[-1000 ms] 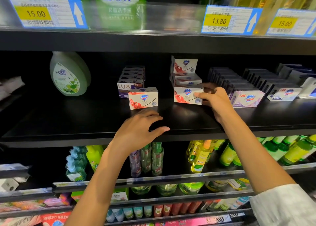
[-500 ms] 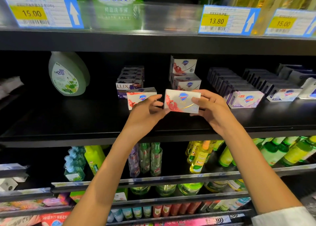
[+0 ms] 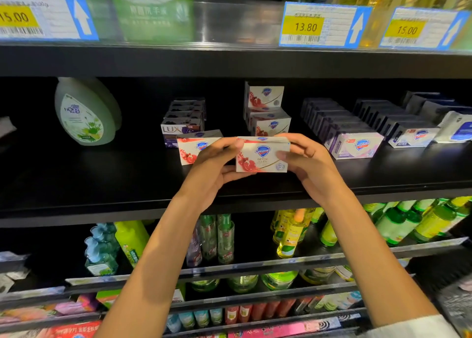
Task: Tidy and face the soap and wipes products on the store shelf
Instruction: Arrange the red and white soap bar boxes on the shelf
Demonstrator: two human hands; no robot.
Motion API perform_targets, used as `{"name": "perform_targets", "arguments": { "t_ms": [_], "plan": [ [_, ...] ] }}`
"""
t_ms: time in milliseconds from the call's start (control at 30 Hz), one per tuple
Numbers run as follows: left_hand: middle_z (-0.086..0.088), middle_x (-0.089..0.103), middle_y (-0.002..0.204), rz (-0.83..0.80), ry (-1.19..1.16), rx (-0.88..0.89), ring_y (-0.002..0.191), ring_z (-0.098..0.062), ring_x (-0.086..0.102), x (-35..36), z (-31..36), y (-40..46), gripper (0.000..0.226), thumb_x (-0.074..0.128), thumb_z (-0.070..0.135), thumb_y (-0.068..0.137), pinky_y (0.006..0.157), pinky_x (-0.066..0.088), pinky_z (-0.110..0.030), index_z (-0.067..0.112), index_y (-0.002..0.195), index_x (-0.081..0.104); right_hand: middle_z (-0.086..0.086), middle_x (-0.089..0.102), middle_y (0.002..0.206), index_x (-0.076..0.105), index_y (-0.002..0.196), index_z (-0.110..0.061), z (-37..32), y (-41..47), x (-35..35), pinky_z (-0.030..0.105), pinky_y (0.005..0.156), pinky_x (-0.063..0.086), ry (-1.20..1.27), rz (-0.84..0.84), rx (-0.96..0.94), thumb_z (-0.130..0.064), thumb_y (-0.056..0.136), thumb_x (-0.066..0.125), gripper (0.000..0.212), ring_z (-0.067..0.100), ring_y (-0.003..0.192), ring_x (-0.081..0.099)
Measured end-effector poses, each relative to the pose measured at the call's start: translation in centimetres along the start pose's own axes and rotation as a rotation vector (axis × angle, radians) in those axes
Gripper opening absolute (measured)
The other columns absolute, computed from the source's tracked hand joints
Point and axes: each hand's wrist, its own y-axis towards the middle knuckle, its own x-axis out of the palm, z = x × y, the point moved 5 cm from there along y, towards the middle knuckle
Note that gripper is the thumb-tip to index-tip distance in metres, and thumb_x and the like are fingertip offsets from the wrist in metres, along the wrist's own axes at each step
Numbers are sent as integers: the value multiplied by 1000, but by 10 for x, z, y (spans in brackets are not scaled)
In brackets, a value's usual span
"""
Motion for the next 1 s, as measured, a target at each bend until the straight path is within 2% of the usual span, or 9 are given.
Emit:
{"name": "perform_targets", "arguments": {
  "t_ms": [100,233,367,467,567,700,833,1000],
  "plan": [
    [-15,74,124,31,-20,0,114,-36,72,-2,0,-1,27,64,18,102,100,56,-59,3,125,66,22,72,124,63,133,0,1,0,0,66,109,45,-18,-5,2,2,91,69,42,35,120,69],
    [-17,73,125,31,-56,16,114,-40,72,-5,0,0,11,65,9,100,102,55,-59,7,110,68,18,70,128,61,134,-3,0,0,3,67,109,41,-72,-44,-8,0,95,68,40,33,125,66],
    [-17,75,120,45,-59,19,113,-36,73,-6,1,-1,13,65,8,100,103,55,-56,8,113,68,15,68,133,62,135,-6,-3,0,7,61,107,48,-34,-58,18,-24,101,64,39,33,126,65],
    [-16,75,121,53,-42,31,114,-35,72,-6,1,-1,15,66,5,98,104,55,-55,9,113,68,15,71,129,64,131,-8,-2,-1,10,56,96,59,-9,-59,56,-36,100,59,42,35,120,69],
    [-17,73,124,36,-7,47,118,-34,71,-5,-1,-1,24,66,3,98,105,54,-54,5,122,66,18,71,126,67,125,-3,-1,0,8,50,89,63,-8,-56,37,-27,100,59,36,36,119,69],
    [-22,67,132,-21,-18,56,124,-34,67,-6,-1,-1,36,66,-1,96,107,54,-51,2,132,62,24,70,126,67,124,5,-1,1,3,52,95,61,20,-43,-5,-14,94,66,35,38,121,68],
    [-19,68,131,-9,-90,21,122,-35,68,-7,-1,-1,41,68,6,96,104,56,-51,6,137,62,23,70,127,67,128,3,-3,-2,1,49,101,58,42,-33,-37,-11,89,71,41,36,123,67],
    [-14,75,122,-22,-82,6,117,-33,71,-3,0,-2,56,74,10,86,98,60,-44,7,140,60,18,73,122,67,129,-1,-3,-4,2,39,93,60,23,-66,-40,4,93,67,36,36,119,69]
  ]
}}
